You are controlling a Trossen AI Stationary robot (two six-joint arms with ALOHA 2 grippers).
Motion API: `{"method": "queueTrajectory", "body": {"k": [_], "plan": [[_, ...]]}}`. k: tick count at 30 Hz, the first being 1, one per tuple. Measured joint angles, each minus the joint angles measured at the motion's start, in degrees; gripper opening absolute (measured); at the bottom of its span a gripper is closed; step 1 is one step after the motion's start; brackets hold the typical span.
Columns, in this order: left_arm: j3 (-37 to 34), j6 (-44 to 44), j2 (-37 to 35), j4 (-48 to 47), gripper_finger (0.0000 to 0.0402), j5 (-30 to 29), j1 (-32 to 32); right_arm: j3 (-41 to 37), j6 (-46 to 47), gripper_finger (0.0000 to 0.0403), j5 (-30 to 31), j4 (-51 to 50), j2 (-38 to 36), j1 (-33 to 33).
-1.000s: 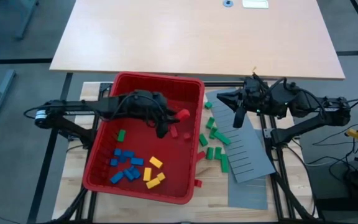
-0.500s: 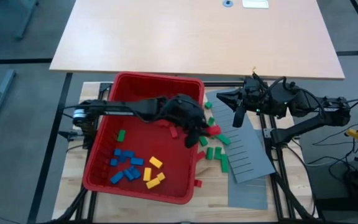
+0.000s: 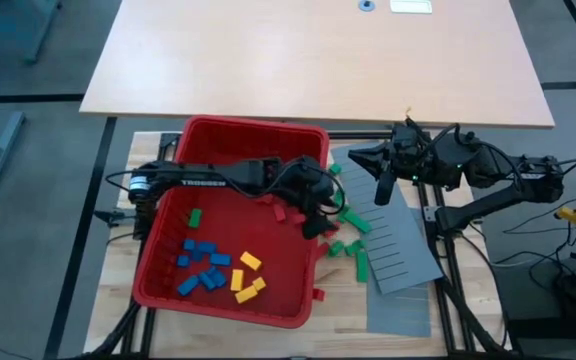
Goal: Sort blocks
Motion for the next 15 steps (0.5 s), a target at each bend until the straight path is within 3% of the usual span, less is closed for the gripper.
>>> {"method": "queueTrajectory", "body": {"k": [4, 11, 15], "plan": [[0.0, 1.2, -0.7, -3.7, 0.0345, 0.0, 0.2, 0.0, -0.1, 0.0, 0.0, -0.4, 0.0, 0.0], [0.0, 6.2, -5.5, -13.6, 0.0266, -0.6, 1.8, 0.0, 0.0, 0.0, 0.0, -1.1, 0.0, 0.0], [0.0, 9.4, -10.0, -21.3, 0.0238, -5.6, 3.5, 0.0, 0.0, 0.0, 0.0, -1.6, 0.0, 0.0]]}}
